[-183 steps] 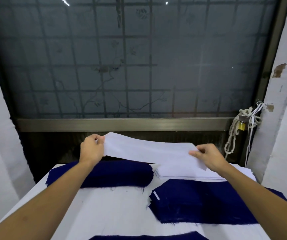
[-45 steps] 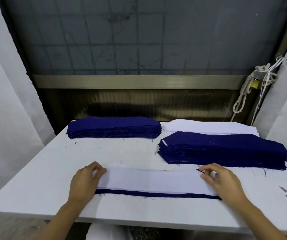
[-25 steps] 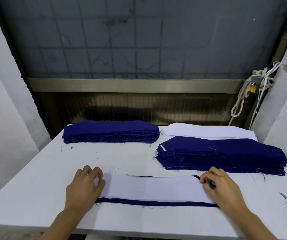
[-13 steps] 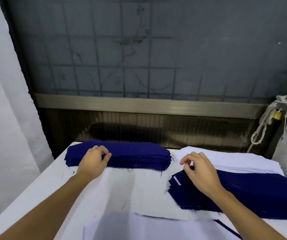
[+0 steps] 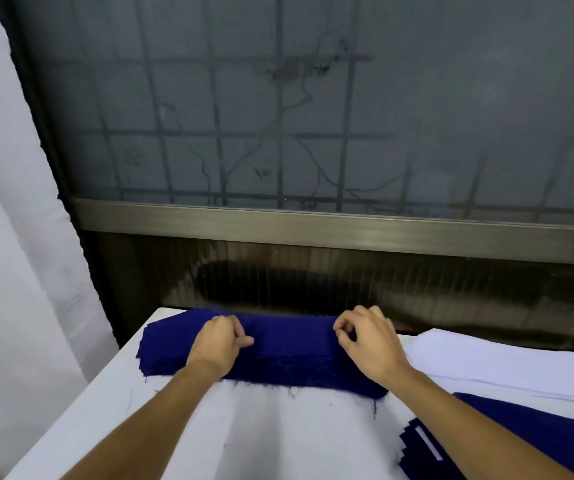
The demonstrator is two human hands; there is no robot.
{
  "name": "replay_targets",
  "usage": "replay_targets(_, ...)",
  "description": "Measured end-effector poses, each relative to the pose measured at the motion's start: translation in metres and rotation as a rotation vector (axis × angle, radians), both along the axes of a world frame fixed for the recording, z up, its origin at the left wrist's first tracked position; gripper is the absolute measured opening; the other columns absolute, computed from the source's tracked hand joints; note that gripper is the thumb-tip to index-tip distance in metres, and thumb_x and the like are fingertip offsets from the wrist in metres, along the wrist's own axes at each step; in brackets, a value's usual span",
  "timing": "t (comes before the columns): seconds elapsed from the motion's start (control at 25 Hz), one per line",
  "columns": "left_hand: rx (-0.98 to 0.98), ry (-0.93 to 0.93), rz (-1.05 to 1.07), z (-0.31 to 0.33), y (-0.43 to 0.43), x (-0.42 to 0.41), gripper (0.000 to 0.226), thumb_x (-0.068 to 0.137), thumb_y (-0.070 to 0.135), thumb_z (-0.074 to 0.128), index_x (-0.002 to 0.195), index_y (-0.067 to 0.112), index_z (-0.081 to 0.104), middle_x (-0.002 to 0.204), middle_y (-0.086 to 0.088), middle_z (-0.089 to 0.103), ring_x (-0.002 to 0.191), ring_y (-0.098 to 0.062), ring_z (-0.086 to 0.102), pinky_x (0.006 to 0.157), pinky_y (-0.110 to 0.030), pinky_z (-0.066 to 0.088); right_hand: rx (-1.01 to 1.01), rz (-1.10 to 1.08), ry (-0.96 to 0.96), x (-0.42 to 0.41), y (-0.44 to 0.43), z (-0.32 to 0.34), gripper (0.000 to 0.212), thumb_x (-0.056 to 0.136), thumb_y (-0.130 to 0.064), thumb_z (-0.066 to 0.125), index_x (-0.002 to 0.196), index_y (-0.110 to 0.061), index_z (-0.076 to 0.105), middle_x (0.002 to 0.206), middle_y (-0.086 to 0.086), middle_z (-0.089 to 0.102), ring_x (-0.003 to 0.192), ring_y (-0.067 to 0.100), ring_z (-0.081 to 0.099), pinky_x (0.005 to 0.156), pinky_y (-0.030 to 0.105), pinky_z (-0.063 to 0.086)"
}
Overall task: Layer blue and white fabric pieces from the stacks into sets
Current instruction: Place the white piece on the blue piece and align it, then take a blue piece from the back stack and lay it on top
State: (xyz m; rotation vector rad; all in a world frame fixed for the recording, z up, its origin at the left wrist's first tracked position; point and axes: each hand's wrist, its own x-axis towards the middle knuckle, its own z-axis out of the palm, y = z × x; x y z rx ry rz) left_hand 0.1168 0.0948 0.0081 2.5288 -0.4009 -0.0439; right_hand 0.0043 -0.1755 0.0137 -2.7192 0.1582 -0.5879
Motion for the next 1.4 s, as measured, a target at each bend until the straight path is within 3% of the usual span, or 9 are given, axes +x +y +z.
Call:
replay_targets(0.12, 0.108, -0.153, -0.091, 0.002, 0.004, -0.002, 0.016, 0.099, 0.037, 0.062, 0.088, 0.026, 0.055, 0.101, 0.005, 0.056, 0.091, -0.012, 0.054, 0.084, -0.031, 0.052, -0.056, 0.064, 0.025, 0.027, 0.020, -0.003, 0.027, 0.100, -0.041, 0.056, 0.126, -0.035, 0.059, 0.128, -0.015, 0.054, 0.123, 0.010, 0.044, 0.105, 0.030, 0.038)
replay_targets(0.24, 0.250, -0.310, -0.218, -0.004, 0.011, -0.003, 0.014, 0.104, 0.041, 0.051, 0.094, 0.034, 0.044, 0.125, 0.010, 0.044, 0.111, -0.013, 0.042, 0.098, -0.032, 0.042, -0.056, 0.169, 0.103, 0.044, 0.032, -0.002, 0.048, 0.099, -0.046, 0.056, 0.144, -0.035, 0.046, 0.145, -0.014, 0.047, 0.140, 0.011, 0.032, 0.116, 0.037, 0.027)
replay_targets(0.4, 0.196, -0.235, -0.396, -0.011, 0.019, 0.004, 0.022, 0.103, 0.035, 0.050, 0.085, 0.041, 0.038, 0.148, 0.021, 0.039, 0.144, -0.010, 0.023, 0.120, -0.037, 0.012, -0.066, 0.226, 0.043, 0.055, 0.041, 0.000, 0.030, 0.099, -0.042, 0.059, 0.129, -0.038, 0.060, 0.122, -0.018, 0.059, 0.129, 0.008, 0.039, 0.117, 0.036, 0.020)
replay_targets(0.52, 0.004, -0.101, -0.407, 0.000, 0.010, 0.005, 0.019, 0.090, 0.053, 0.064, 0.097, 0.047, 0.048, 0.134, 0.030, 0.045, 0.133, -0.009, 0.031, 0.110, -0.036, 0.026, -0.081, 0.271, -0.033, 0.052, 0.043, 0.003, 0.020, 0.100, -0.040, 0.059, 0.119, -0.038, 0.067, 0.108, -0.020, 0.059, 0.112, 0.003, 0.045, 0.111, 0.031, 0.025)
replay_targets(0.64, -0.116, -0.050, -0.468, 0.021, -0.011, 0.004, 0.045, 0.086, 0.058, 0.069, 0.123, 0.062, 0.043, 0.118, 0.028, 0.055, 0.121, -0.003, 0.044, 0.102, -0.032, 0.037, -0.102, 0.308, -0.074, 0.046, 0.042, 0.008, 0.021, 0.100, -0.039, 0.059, 0.119, -0.036, 0.069, 0.105, -0.020, 0.057, 0.104, 0.002, 0.048, 0.106, 0.027, 0.026)
replay_targets(0.8, 0.115, -0.172, -0.492, 0.040, -0.003, 0.008, 0.013, 0.091, 0.049, 0.069, 0.099, 0.050, 0.058, 0.095, 0.020, 0.065, 0.088, 0.002, 0.062, 0.081, -0.026, 0.053, -0.185, 0.253, 0.027, 0.036, 0.026, 0.016, 0.024, 0.102, -0.041, 0.055, 0.120, -0.035, 0.069, 0.103, -0.019, 0.053, 0.103, 0.008, 0.050, 0.107, 0.030, 0.030)
replay_targets(1.04, 0.308, -0.216, -0.291, 0.052, 0.075, 0.020, 0.013, 0.094, 0.050, 0.064, 0.105, 0.042, 0.066, 0.097, 0.021, 0.065, 0.090, 0.000, 0.060, 0.087, -0.027, 0.054, -0.161, 0.076, 0.097, 0.008, -0.018, 0.021, 0.024, 0.101, -0.042, 0.055, 0.119, -0.031, 0.066, 0.118, -0.013, 0.061, 0.122, 0.009, 0.048, 0.109, 0.033, 0.029)
replay_targets(1.24, -0.113, -0.128, -0.069, 0.077, 0.098, 0.006, 0.008, 0.096, 0.040, 0.064, 0.098, 0.032, 0.066, 0.097, 0.011, 0.069, 0.085, -0.009, 0.068, 0.071, -0.023, 0.057, 0.227, -0.009, -0.008, -0.017, -0.034, 0.052, 0.008, 0.097, -0.035, 0.066, 0.089, -0.033, 0.067, 0.093, -0.012, 0.070, 0.096, 0.012, 0.065, 0.094, 0.040, 0.050)
replay_targets(1.4, -0.517, -0.160, 0.071, 0.103, 0.086, -0.026, 0.013, 0.099, 0.033, 0.064, 0.101, 0.023, 0.072, 0.097, 0.003, 0.074, 0.091, -0.018, 0.071, 0.084, -0.043, 0.061, 0.593, -0.038, -0.159, -0.054, -0.043, 0.082, 0.010, 0.096, -0.023, 0.069, 0.087, -0.021, 0.072, 0.081, -0.002, 0.074, 0.082, 0.022, 0.071, 0.069, 0.032, 0.051)
